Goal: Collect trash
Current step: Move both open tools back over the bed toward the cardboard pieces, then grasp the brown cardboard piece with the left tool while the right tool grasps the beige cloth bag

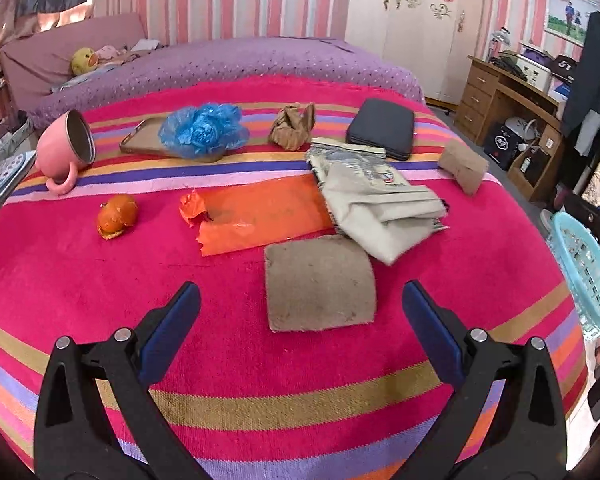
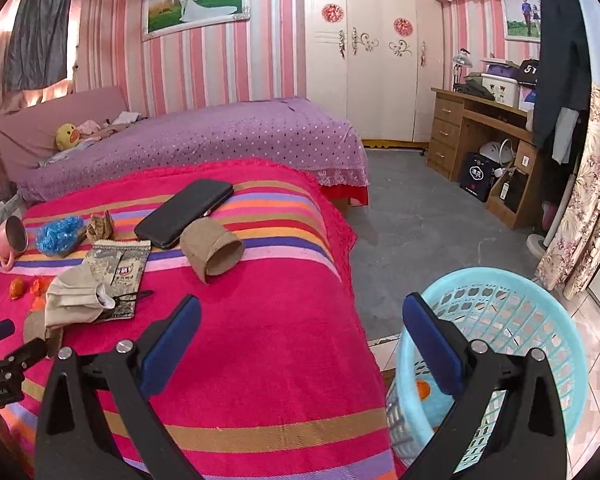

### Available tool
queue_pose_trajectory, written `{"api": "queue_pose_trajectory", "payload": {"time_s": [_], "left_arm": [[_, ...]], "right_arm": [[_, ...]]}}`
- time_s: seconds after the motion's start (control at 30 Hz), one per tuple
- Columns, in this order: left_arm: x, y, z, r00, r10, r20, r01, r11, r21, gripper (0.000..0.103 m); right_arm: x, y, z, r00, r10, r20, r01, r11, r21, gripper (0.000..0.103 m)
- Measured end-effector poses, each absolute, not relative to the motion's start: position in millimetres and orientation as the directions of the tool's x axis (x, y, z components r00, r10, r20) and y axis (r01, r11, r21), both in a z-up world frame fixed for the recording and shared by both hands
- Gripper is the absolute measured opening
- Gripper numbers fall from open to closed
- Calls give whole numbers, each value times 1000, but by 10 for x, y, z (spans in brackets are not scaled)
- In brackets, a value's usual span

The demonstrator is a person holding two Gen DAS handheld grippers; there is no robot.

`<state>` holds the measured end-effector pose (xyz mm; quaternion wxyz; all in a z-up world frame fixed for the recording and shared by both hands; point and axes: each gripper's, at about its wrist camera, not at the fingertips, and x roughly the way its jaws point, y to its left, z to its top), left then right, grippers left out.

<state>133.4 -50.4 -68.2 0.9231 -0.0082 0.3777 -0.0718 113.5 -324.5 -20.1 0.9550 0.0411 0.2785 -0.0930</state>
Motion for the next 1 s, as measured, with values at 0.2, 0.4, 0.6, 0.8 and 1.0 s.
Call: {"api": "queue_pose_trajectory", "payload": {"time_s": [0.2, 0.4, 0.6, 0.8, 1.0], "left_arm": [[1497, -501, -784, 639, -213, -739, 168, 976, -136, 66], [1415, -434, -736, 667, -199, -718, 194, 977, -91, 53], [1351, -32, -620, 715, -125, -688, 137, 990, -38, 53], [1401, 486, -563, 739, -60, -671, 30, 998, -56, 53], [1446, 818, -540, 752, -3, -659, -46, 997, -57, 53]], "right_arm": [[1231, -3040, -233, 821, -137, -554, 166, 986, 1, 98], [1290, -2740, -216, 827, -95, -553, 107, 994, -11, 98], [1362, -2326, -231, 828, -22, -560, 18, 1000, -12, 98], [1417, -1809, -266, 824, 49, -565, -89, 995, -45, 98], [1537, -1314, -351, 796, 77, -601, -174, 979, -106, 98]]}}
